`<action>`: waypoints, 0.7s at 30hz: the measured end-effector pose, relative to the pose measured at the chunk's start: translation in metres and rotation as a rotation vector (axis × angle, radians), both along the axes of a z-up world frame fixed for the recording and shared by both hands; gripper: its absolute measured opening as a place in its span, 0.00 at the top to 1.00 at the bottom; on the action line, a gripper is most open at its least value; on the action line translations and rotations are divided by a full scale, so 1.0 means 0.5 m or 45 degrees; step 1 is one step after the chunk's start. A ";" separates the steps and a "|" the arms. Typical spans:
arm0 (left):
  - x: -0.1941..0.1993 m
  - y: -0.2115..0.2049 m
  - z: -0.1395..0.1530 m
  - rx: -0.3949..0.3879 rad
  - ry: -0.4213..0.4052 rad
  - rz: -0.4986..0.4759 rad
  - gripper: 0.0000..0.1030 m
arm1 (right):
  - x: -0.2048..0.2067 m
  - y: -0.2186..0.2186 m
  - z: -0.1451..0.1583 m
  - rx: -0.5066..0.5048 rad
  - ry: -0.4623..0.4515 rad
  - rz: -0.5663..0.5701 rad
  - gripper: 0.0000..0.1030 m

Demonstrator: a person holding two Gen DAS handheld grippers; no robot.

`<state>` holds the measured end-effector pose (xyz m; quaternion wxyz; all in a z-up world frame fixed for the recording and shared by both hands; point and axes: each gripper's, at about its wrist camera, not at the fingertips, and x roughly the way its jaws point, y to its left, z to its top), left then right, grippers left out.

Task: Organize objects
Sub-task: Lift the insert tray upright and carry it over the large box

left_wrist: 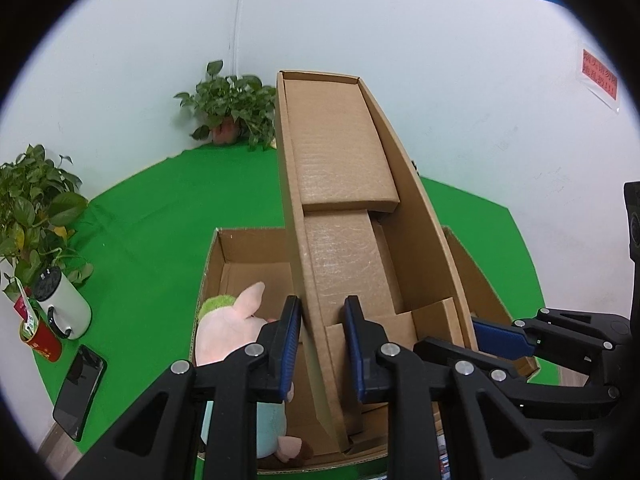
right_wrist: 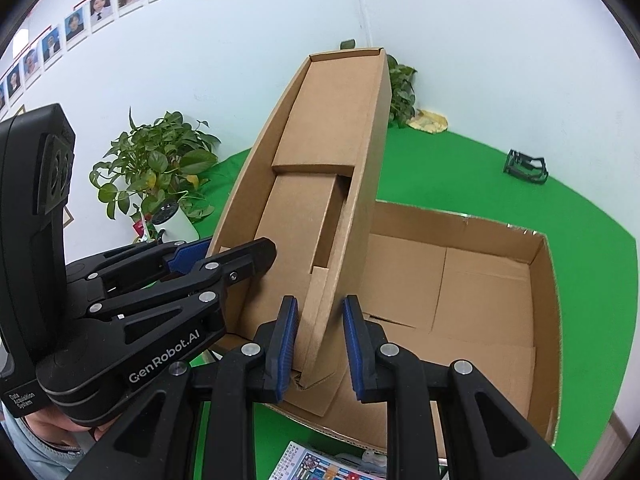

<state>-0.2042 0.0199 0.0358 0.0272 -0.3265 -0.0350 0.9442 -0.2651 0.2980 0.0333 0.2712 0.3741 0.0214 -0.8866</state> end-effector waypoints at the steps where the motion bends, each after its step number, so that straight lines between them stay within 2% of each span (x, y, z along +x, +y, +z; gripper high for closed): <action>1: -0.004 0.000 -0.006 0.003 -0.014 0.002 0.79 | -0.006 0.000 -0.008 -0.002 -0.013 0.000 0.79; 16: -0.033 -0.002 -0.105 0.022 -0.183 0.022 0.80 | -0.067 -0.001 -0.151 -0.006 -0.214 0.014 0.79; 21: -0.042 -0.003 -0.145 0.023 -0.272 0.029 0.79 | -0.081 0.000 -0.201 -0.004 -0.300 0.026 0.79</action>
